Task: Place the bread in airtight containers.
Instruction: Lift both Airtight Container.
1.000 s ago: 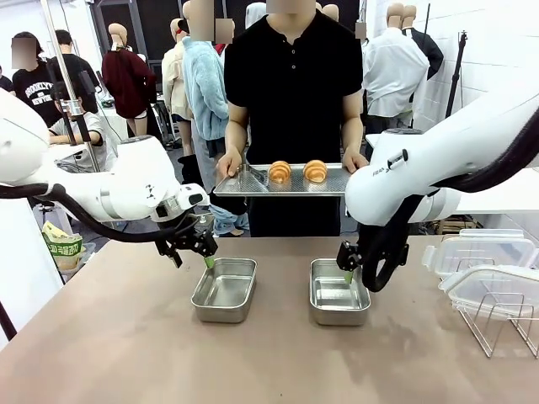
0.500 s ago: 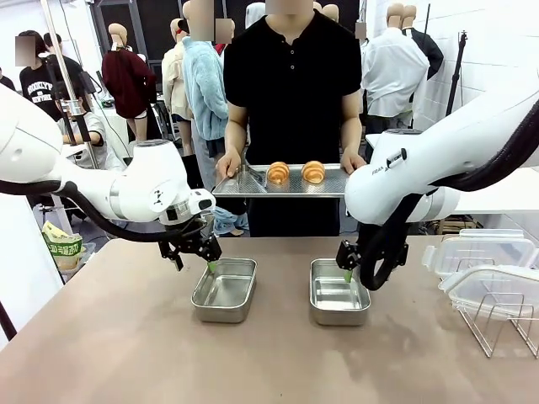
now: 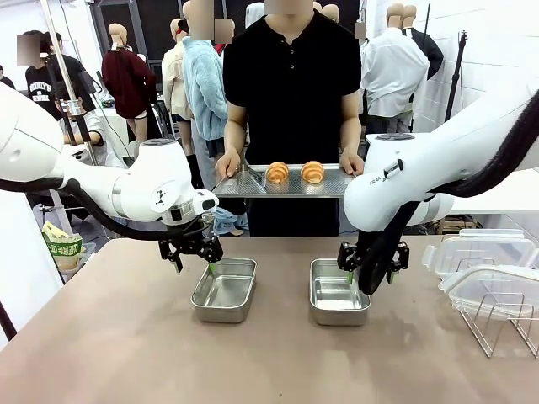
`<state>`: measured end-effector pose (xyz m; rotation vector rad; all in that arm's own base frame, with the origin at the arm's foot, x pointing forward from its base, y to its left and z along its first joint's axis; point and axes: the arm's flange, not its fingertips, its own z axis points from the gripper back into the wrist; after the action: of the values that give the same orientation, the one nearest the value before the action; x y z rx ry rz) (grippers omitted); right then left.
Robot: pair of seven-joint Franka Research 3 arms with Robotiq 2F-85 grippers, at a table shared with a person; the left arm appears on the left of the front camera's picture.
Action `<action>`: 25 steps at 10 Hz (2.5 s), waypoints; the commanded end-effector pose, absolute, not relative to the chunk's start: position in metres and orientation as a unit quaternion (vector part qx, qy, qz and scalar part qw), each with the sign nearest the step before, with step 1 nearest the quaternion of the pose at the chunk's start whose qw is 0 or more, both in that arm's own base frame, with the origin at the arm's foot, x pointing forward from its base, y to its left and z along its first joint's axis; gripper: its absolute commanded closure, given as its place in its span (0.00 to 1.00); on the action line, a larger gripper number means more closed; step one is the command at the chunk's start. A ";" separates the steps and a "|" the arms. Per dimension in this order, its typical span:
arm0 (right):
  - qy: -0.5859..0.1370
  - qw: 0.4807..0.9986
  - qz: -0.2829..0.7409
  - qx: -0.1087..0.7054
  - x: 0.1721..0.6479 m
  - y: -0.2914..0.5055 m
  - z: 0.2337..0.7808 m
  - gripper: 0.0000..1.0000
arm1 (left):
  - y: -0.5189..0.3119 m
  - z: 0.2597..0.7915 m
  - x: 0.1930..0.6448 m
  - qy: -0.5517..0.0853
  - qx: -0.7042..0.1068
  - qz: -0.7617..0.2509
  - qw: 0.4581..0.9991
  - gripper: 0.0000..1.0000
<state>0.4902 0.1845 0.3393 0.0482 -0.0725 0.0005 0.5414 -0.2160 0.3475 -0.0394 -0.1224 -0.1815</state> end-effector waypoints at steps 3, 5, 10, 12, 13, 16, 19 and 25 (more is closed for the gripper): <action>-0.026 0.999 -0.041 -0.019 0.505 0.201 0.328 0.00 | -0.223 0.339 0.543 -0.053 0.003 -0.082 0.995 0.00; -0.021 0.998 -0.051 -0.023 0.503 0.198 0.326 0.00 | -0.225 0.334 0.543 -0.045 0.009 -0.079 0.996 0.00; -0.012 0.999 -0.034 -0.037 0.505 0.197 0.323 0.35 | -0.228 0.327 0.541 -0.046 -0.010 -0.092 0.995 0.20; -0.009 0.998 -0.040 -0.041 0.507 0.195 0.322 0.73 | -0.228 0.325 0.543 -0.030 0.004 -0.078 0.997 0.53; -0.008 0.998 -0.041 -0.043 0.507 0.195 0.321 0.92 | -0.228 0.325 0.543 -0.033 0.004 -0.074 0.997 0.69; -0.004 0.998 -0.043 -0.045 0.508 0.196 0.321 1.00 | -0.227 0.325 0.544 -0.027 0.002 -0.055 0.998 1.00; -0.003 0.998 -0.045 -0.046 0.508 0.195 0.324 1.00 | -0.228 0.325 0.542 -0.020 0.006 -0.054 0.998 1.00; -0.004 0.998 -0.044 -0.046 0.505 0.196 0.324 1.00 | -0.222 0.340 0.531 -0.016 -0.016 -0.058 0.998 1.00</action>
<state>0.5047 0.1930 0.3269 -0.0489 -0.0072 -0.0671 0.5373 -0.2261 0.3285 -0.0125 -0.0393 -0.1278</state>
